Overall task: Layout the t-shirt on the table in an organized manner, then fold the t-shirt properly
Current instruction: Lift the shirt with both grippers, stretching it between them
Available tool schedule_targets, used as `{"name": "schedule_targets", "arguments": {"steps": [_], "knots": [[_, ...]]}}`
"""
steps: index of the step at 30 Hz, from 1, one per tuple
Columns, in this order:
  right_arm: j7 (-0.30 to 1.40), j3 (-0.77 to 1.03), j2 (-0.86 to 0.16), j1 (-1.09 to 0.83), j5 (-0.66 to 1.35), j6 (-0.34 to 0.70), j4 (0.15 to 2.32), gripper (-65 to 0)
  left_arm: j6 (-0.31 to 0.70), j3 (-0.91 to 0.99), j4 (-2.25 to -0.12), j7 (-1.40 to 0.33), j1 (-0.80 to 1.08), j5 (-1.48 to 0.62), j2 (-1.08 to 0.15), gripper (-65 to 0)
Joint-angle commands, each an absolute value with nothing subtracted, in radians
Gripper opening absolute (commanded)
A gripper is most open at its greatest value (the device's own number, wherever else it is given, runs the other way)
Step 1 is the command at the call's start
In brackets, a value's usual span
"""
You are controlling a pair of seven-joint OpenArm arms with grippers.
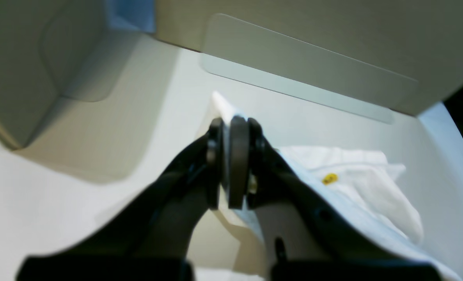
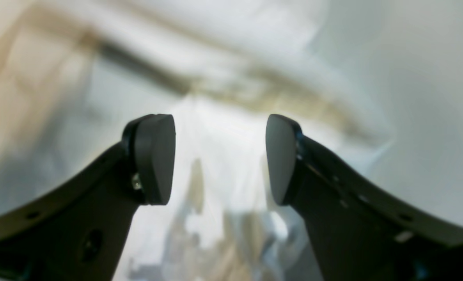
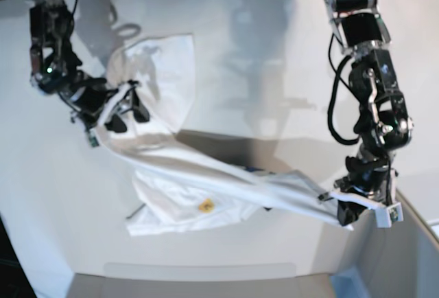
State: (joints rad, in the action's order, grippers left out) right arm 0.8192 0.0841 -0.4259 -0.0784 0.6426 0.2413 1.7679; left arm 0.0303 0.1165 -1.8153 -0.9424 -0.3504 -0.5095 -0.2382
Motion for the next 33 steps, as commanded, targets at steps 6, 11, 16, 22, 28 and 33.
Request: {"name": "schedule_targets", "arguments": {"steps": [6,11,16,22,28,33], "knots": [[0.789,-0.077,-0.390,-0.234,0.496,0.211,1.963,-28.8,0.041,0.108,-1.836,-0.905,-0.510,-0.522,-0.246,-62.0],[0.751,-0.076,-0.237,-0.344,0.225,0.170,2.064,-28.8,0.041,0.068,-1.834,-0.906,-0.564,-0.522,-0.277,-62.0],[0.720,-0.074,-0.143,-0.371,-0.105,0.090,2.052,-28.8,0.041,0.045,-1.834,-0.906,-0.556,-0.521,-0.278,-62.0],[0.728,-0.137,-0.171,-0.242,-0.173,0.071,1.971,-28.8,0.041,0.044,-1.836,-0.906,-0.553,-0.522,-0.278,-62.0],[0.786,-0.280,-0.186,-0.004,-0.176,0.065,1.813,-28.8,0.041,0.044,-1.836,-0.912,-0.552,-0.522,-0.278,-62.0],[0.839,-0.429,-0.113,0.174,-0.176,0.050,1.601,-28.8,0.041,0.044,-1.837,-0.909,-0.526,-0.522,-0.278,-62.0]]}}
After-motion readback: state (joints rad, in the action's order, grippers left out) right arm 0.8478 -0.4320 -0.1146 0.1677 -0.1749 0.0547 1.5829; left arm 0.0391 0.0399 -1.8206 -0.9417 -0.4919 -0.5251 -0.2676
